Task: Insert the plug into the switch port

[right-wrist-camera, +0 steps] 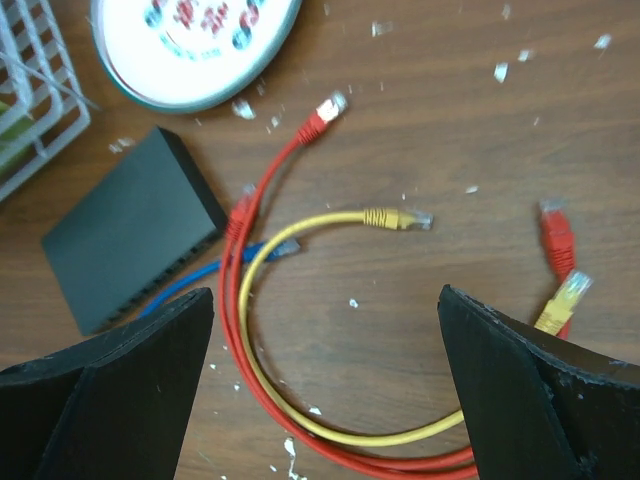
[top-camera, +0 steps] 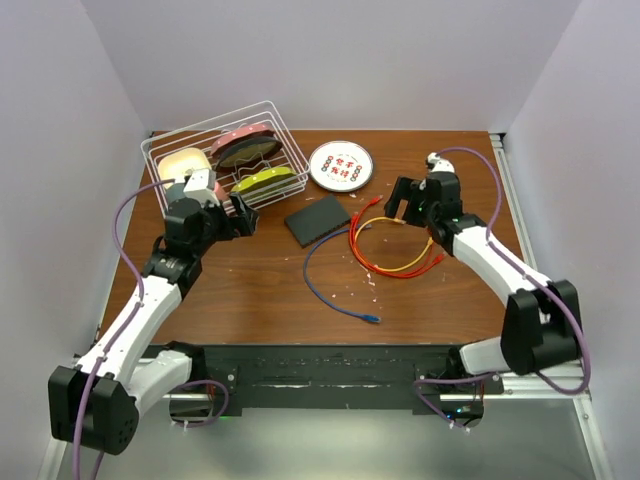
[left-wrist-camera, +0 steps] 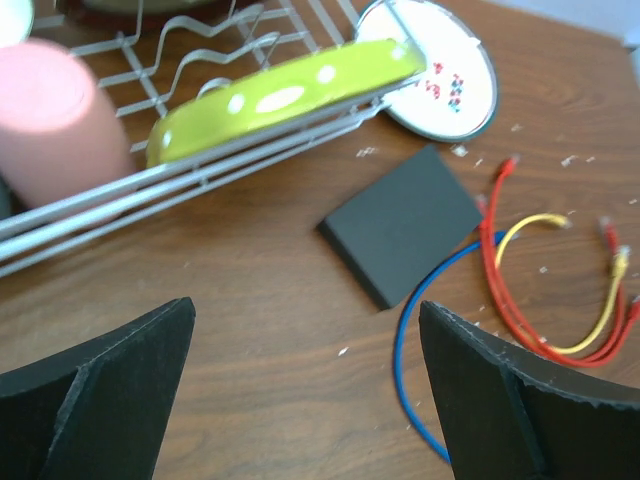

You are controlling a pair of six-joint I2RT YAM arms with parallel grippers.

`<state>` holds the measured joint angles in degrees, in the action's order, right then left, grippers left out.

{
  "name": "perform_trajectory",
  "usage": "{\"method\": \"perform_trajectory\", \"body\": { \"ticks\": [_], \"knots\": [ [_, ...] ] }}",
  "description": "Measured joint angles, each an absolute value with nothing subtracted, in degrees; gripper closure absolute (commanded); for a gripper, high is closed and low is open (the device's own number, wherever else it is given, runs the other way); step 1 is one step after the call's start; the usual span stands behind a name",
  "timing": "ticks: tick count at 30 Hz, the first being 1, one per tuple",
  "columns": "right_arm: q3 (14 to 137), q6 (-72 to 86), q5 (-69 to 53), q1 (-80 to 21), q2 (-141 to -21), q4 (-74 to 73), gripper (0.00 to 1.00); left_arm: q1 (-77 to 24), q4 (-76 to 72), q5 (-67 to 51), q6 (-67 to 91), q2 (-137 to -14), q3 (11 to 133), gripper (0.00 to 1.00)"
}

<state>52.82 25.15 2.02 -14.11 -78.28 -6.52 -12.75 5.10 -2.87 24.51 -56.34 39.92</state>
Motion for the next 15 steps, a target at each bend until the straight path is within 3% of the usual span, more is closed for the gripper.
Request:
{"method": "perform_trajectory", "body": {
  "ticks": [4, 8, 15],
  "knots": [
    [54.6, 25.6, 1.5, -15.4, -85.3, -7.1, 0.06, -12.8, 2.6, -4.5, 24.5, -56.9, 39.9, 0.0],
    [57.6, 26.4, -0.2, -17.2, -91.8, -7.8, 0.21, -12.8, 2.2, -6.6, 24.6, -59.4, 40.0, 0.0],
    [61.2, 31.5, -6.3, -18.3, -103.0, -5.9, 0.21, -12.8, 1.8, -9.1, 24.9, -61.1, 40.0, 0.0]
  ]
}}
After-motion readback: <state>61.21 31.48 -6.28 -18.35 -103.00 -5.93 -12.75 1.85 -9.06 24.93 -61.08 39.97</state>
